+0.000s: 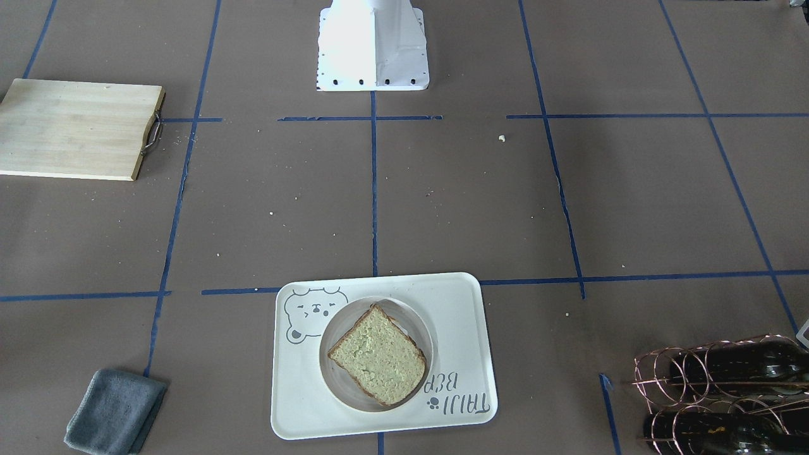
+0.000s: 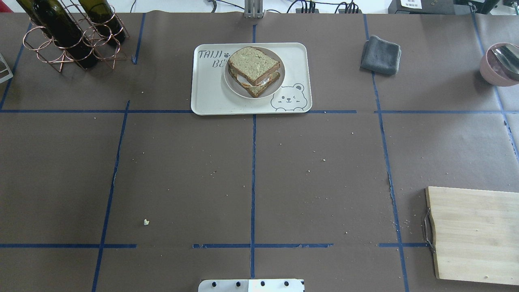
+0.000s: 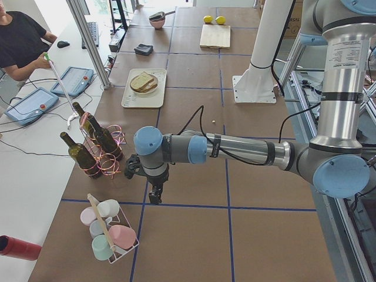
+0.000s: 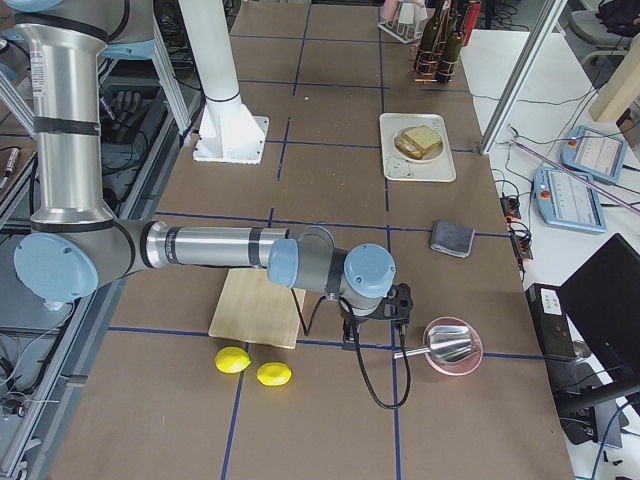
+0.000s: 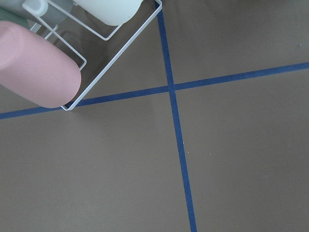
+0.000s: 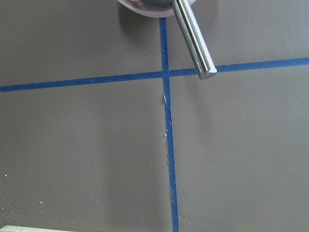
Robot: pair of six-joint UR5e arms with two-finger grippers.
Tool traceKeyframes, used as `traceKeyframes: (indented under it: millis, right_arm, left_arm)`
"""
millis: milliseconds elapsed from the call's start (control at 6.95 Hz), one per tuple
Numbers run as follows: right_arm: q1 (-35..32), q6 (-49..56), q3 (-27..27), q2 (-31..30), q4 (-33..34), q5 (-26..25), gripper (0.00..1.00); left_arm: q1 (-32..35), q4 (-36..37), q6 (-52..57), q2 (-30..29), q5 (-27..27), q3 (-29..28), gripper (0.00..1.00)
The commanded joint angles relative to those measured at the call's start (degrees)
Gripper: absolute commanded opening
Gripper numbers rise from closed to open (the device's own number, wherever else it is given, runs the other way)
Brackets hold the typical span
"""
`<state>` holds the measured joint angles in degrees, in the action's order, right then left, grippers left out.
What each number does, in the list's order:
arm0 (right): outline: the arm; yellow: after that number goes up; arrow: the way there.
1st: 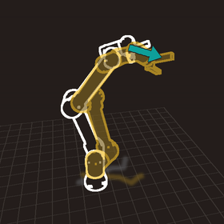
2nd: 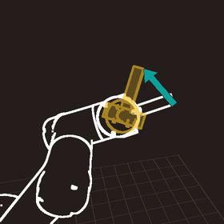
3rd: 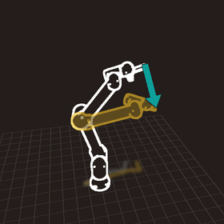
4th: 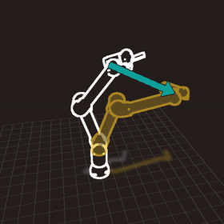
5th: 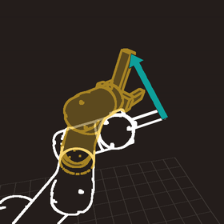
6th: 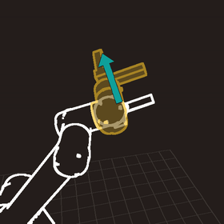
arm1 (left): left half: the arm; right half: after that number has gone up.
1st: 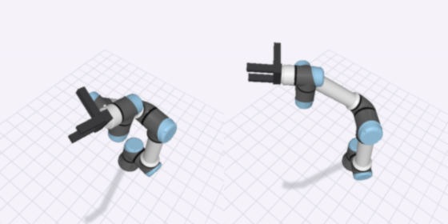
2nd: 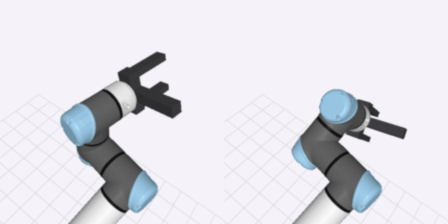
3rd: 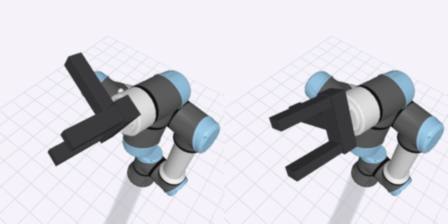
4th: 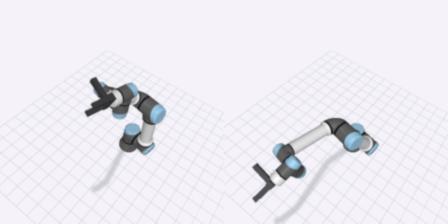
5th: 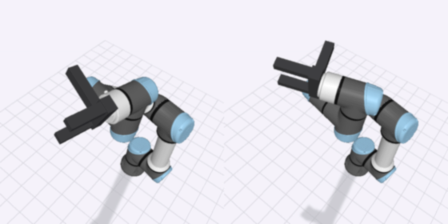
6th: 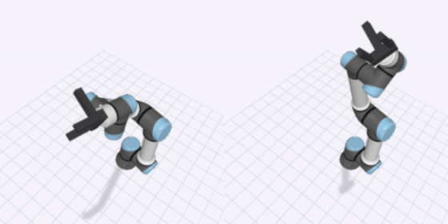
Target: Make sandwich and place on tray
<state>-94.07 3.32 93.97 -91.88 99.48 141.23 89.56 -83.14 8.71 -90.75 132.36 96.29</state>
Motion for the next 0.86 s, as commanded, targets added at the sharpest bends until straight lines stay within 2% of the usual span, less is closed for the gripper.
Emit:
traceKeyframes:
  millis: [0,288,719]
  right_arm:
    - [-0.4,-0.1,0.0,-0.5,-0.2,-1.2,1.0]
    - [-0.2,-0.3,-1.6,-0.3,-4.4,-4.4,1.0]
    - [-0.2,-0.9,-2.9,0.3,-5.5,-4.0,1.0]
  left_arm:
    - [0.4,0.1,0.0,0.0,0.0,0.4,1.0]
    - [0.4,0.1,-0.1,-0.1,0.0,0.4,1.0]
    - [0.5,0.1,-0.1,0.0,0.0,0.4,1.0]
